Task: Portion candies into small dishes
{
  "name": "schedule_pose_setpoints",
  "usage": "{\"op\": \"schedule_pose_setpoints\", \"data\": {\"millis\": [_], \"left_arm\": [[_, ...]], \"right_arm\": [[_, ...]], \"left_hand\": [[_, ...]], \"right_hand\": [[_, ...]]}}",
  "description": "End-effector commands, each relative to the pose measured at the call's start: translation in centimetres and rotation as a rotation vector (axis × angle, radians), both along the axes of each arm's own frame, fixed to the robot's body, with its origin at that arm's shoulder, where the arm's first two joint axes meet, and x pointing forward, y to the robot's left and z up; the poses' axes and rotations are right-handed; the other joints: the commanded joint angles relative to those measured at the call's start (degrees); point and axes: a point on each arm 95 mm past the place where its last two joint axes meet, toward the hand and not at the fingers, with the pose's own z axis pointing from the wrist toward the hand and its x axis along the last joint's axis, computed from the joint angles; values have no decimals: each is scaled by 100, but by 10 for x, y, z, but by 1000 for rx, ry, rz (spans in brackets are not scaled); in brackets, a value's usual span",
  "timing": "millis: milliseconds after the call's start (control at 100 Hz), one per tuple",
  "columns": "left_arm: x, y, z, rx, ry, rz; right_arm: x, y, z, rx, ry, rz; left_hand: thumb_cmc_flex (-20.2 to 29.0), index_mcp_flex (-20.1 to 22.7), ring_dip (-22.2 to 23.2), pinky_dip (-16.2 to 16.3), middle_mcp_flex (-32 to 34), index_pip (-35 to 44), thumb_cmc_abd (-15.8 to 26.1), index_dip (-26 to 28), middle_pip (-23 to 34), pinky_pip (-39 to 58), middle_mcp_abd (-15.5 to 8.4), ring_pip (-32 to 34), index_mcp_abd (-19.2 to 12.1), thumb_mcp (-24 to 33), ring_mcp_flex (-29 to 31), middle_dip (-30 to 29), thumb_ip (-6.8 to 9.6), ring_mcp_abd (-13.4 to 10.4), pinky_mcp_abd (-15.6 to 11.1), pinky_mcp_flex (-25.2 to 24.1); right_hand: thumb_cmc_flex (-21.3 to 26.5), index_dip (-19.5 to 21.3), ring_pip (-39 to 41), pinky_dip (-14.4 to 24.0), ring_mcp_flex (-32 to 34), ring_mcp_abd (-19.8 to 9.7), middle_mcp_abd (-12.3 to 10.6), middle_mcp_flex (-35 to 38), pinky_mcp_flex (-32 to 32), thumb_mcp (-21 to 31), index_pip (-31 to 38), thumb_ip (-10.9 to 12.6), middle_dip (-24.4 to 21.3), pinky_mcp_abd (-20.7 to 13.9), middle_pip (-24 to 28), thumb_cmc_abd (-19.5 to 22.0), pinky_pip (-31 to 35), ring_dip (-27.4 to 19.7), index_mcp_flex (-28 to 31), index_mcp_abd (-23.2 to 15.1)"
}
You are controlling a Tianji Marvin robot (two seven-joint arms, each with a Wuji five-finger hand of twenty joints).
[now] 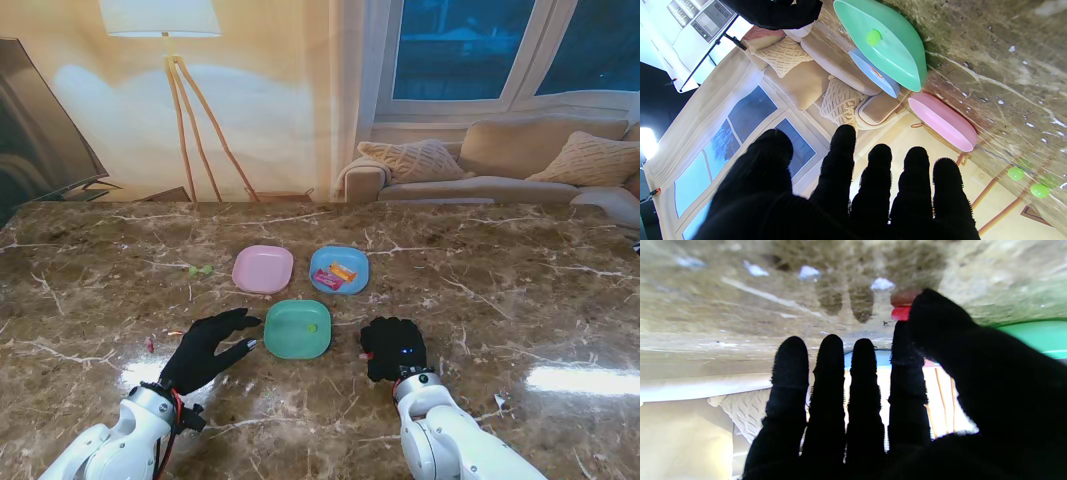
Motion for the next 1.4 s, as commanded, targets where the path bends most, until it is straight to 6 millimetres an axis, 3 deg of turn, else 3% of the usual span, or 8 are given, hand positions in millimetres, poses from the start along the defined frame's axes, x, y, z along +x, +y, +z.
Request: {"op": "schedule_pose_setpoints", "data": {"millis": [0,840,940,1020,1170,1390], "left_arm": [[-3,-1,-3,1,10,-1],[-3,-1,-2,-4,10,2],[-3,-1,-2,-5,10,3],[-4,-1,-2,-5,10,4],[-4,-1,-2,-6,10,5],[-5,1,-2,-5,9,8]], "right_arm": [[-5,0,-9,-5,33,-11],[-10,-6,-34,-18,91,-24],[-10,-8,-37,-30,104,-19],[-11,-9,-39,-48,113,-4],[-11,-11,-45,-85,139,29],[-10,-13,-50,-98,152,43]], "left_hand": [[83,29,-77,-90,-201,9,226,57,-85,-136,10,-160,-60,-111,-126,-45,-98,-143,-133,-87],[78,23,-72,-102,-172,3,229,55,-89,-161,14,-167,-55,-120,-125,-32,-101,-104,-119,-93],[74,19,-72,-104,-166,2,234,55,-91,-164,16,-171,-60,-123,-129,-28,-102,-118,-114,-93],[75,15,-71,-107,-166,1,237,55,-96,-170,20,-172,-59,-124,-128,-26,-102,-109,-106,-98],[68,11,-70,-109,-170,-2,240,54,-102,-175,22,-176,-59,-130,-132,-22,-104,-118,-104,-98],[61,6,-69,-116,-174,-4,243,54,-112,-191,24,-182,-63,-141,-137,-19,-105,-112,-96,-108]], "right_hand": [[208,-263,89,79,64,-180,-64,68,65,181,175,-207,-54,-82,114,17,44,-18,-158,-149],[195,-627,243,45,506,-208,-204,667,367,182,790,-156,-6,-111,349,415,334,-6,839,-550],[160,-161,258,-11,478,-221,-214,640,340,336,818,-203,18,-136,395,425,361,-25,825,-633],[212,417,290,-47,431,-235,-229,608,298,348,741,-267,543,-162,468,637,354,-40,767,-609],[215,1356,344,-43,333,-260,-247,534,226,462,591,-371,1058,-203,629,929,318,-58,698,-639],[37,2314,450,17,197,-296,-283,411,129,807,453,-448,1440,-276,950,1064,361,-42,628,-660]]}}
